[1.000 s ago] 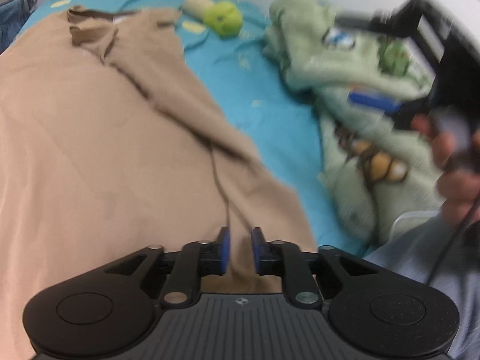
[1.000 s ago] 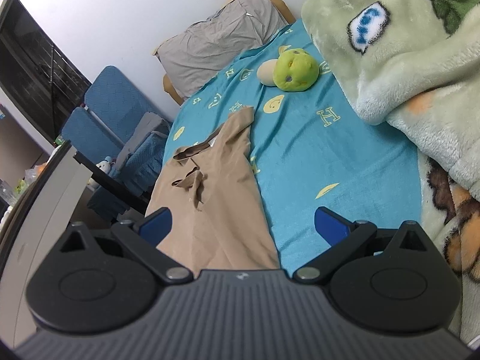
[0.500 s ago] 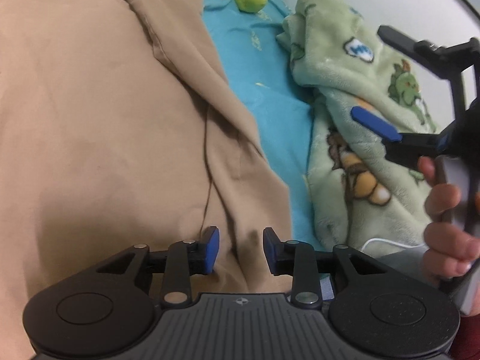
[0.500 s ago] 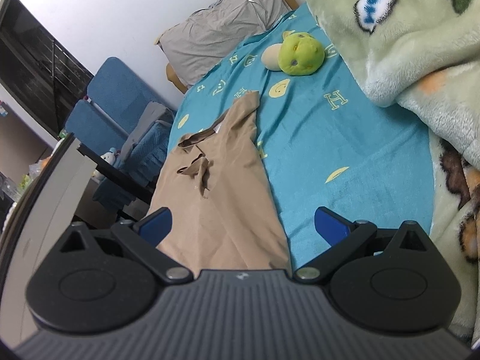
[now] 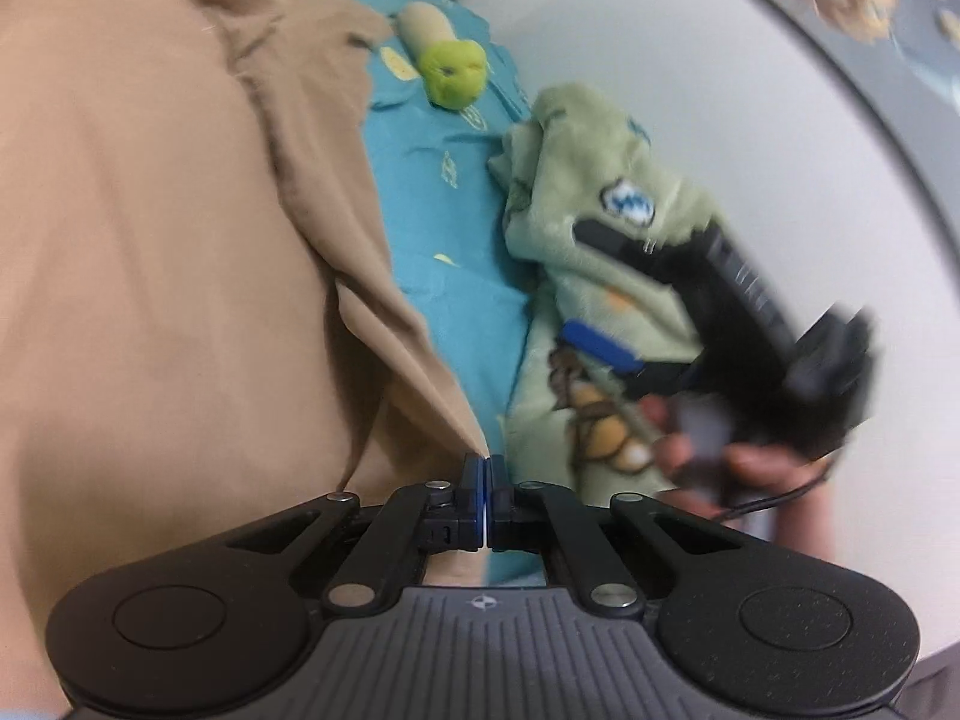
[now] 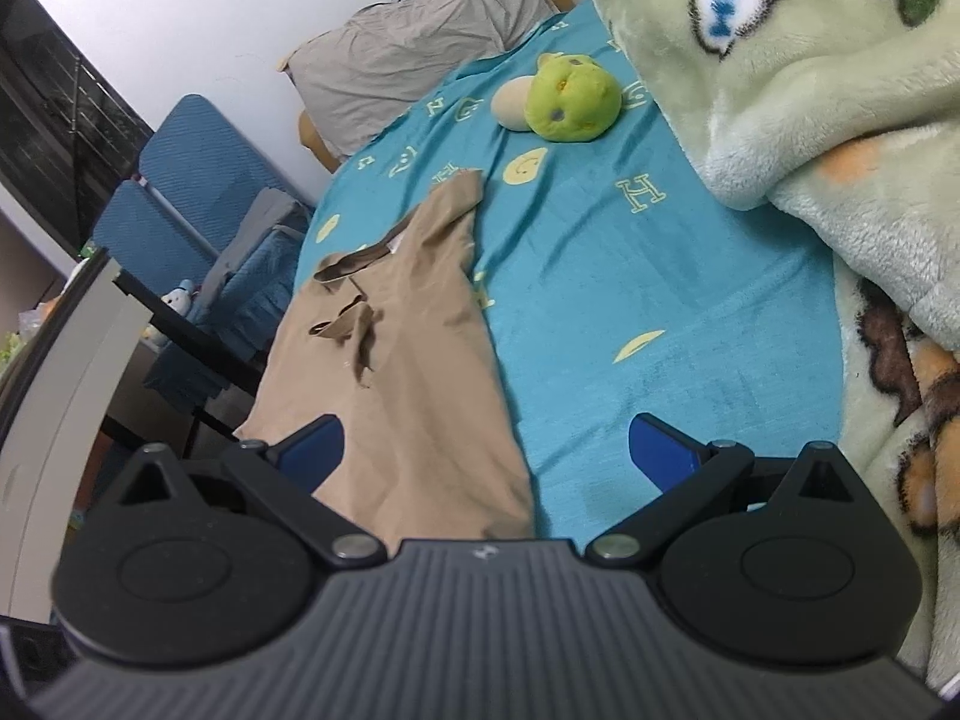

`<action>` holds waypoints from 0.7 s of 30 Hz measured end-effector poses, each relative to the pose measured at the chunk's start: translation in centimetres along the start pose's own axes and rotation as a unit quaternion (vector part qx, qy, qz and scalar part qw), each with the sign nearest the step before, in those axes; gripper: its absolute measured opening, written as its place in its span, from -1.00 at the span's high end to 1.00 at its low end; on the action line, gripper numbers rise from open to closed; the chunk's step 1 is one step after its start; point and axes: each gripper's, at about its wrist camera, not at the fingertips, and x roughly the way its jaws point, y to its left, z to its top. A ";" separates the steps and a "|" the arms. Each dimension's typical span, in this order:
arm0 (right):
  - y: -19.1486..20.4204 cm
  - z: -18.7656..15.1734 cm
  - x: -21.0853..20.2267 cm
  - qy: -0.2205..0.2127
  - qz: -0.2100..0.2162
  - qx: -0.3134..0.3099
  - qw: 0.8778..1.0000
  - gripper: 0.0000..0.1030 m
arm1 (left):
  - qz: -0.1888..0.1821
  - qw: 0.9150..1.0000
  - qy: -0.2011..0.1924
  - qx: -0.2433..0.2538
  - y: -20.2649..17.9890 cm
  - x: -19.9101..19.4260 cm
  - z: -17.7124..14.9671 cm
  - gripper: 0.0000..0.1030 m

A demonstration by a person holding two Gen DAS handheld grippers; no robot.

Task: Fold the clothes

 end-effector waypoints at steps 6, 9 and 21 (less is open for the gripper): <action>-0.1 0.1 1.0 0.013 -0.006 0.006 1.000 -1.00 | 0.094 0.995 0.008 -0.037 2.5 -3.7 -0.6 1.00; 0.0 -0.1 1.4 0.018 -0.013 0.005 1.000 -1.00 | 0.163 0.986 0.030 -0.021 2.7 -3.7 -1.2 1.00; 0.8 -0.8 1.8 0.031 -0.022 -0.017 0.999 -1.00 | 0.193 0.979 0.062 -0.018 3.3 -2.2 -0.9 0.54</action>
